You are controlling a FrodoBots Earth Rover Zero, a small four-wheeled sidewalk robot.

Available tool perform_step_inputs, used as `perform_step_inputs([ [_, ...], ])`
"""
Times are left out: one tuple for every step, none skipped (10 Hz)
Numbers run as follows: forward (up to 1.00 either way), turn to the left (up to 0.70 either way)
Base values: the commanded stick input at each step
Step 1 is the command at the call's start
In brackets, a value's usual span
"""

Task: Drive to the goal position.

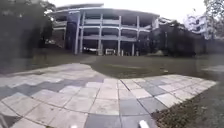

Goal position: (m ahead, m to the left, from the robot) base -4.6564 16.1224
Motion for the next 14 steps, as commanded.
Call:
perform_step_inputs([
  [0.5,0.5],
  [0.5,0.5],
  [0.5,0.5],
  [0.5,0.5],
  [0.5,0.5],
  [0.5,0.39],
  [0.5,0.27],
  [0.5,0.16],
  [0.5,0.04],
  [0.5,0.0],
  [0.5,0.0],
  [0.5,0.0],
  [0.5,0.0],
  [0.5,0.22],
])
